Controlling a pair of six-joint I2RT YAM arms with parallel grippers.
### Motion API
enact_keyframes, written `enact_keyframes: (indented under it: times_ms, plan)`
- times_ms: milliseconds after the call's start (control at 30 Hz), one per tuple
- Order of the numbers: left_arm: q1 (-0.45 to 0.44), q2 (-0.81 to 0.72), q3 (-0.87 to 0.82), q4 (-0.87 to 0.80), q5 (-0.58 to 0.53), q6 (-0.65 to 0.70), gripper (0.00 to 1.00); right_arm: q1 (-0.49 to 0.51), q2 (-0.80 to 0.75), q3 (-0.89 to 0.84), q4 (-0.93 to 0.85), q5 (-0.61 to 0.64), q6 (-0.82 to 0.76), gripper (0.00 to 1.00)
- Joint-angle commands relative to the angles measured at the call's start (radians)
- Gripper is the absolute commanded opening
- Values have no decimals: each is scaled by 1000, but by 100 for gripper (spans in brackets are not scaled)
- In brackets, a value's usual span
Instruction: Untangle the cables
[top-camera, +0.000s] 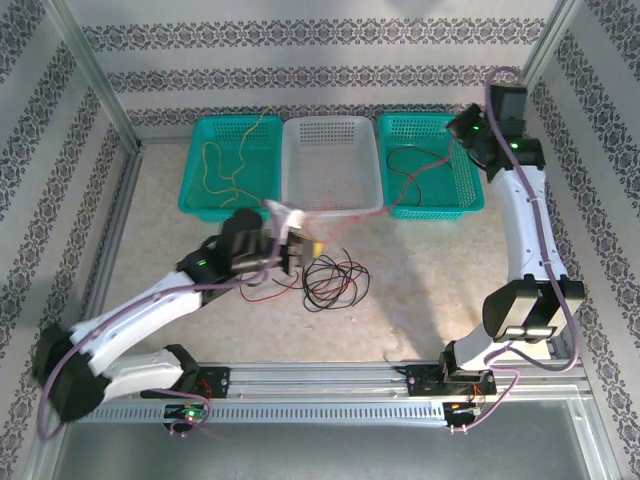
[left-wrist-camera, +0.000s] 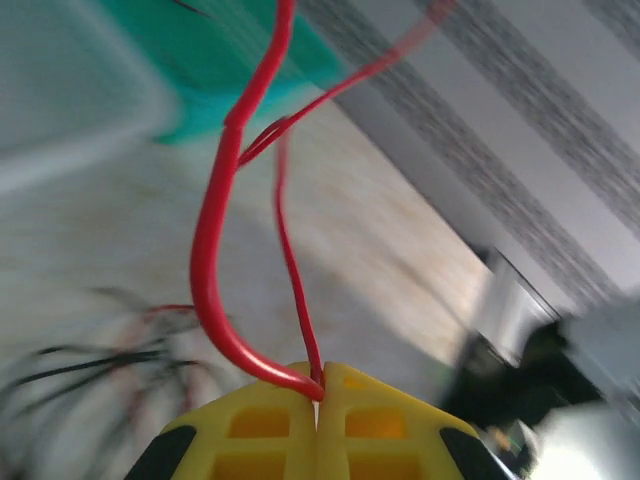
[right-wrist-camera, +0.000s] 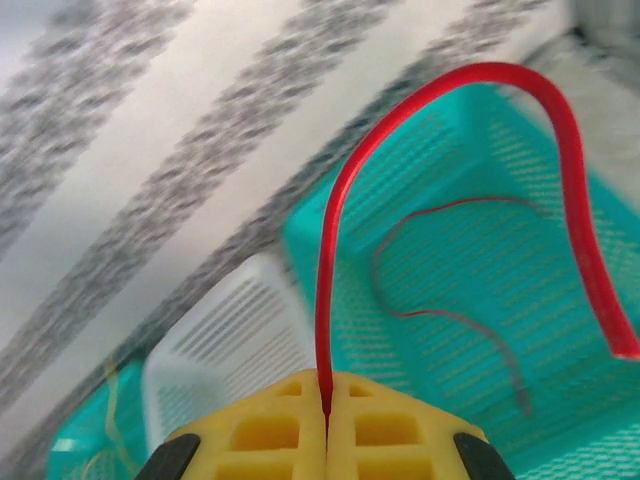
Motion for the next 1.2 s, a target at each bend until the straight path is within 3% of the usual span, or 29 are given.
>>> enact_keyframes:
  times_ms: [0, 67, 167, 233, 267, 300, 400, 567, 800, 967, 1167]
  plan:
    - [107, -188, -87, -89, -333, -149, 0, -77, -35, -29, 47, -2, 69, 0]
    - [171, -252, -112, -160, -382, -188, 0, -107, -37, -22, 56, -14, 78, 0]
    - [209, -252, -111, -192, -355, -228, 1, -138, -46, -28, 114, -65, 117, 0]
    - [210, -214, -104, -149, -305, -263, 43, -144, -46, -26, 161, -107, 144, 0]
    - [210, -194, -103, -121, -288, -298, 80, -145, -43, -21, 184, -118, 159, 0]
    - [210, -175, -101, -88, -268, -312, 100, -146, -40, -11, 205, -129, 170, 0]
    - [210, -135, -75, -28, -231, -302, 100, -149, -35, 20, 245, -132, 196, 0]
    - [210, -118, -17, -64, -233, -243, 99, -165, -64, 23, 297, -119, 199, 0]
    - [209, -145, 3, -125, -266, -184, 100, -231, -203, -133, 509, -40, 265, 0]
    - [209, -144, 8, -158, -296, -156, 98, -230, -218, -82, 438, 51, 173, 0]
    - [210, -87, 15, -179, -247, -158, 91, -200, -4, 78, 201, -72, 28, 0]
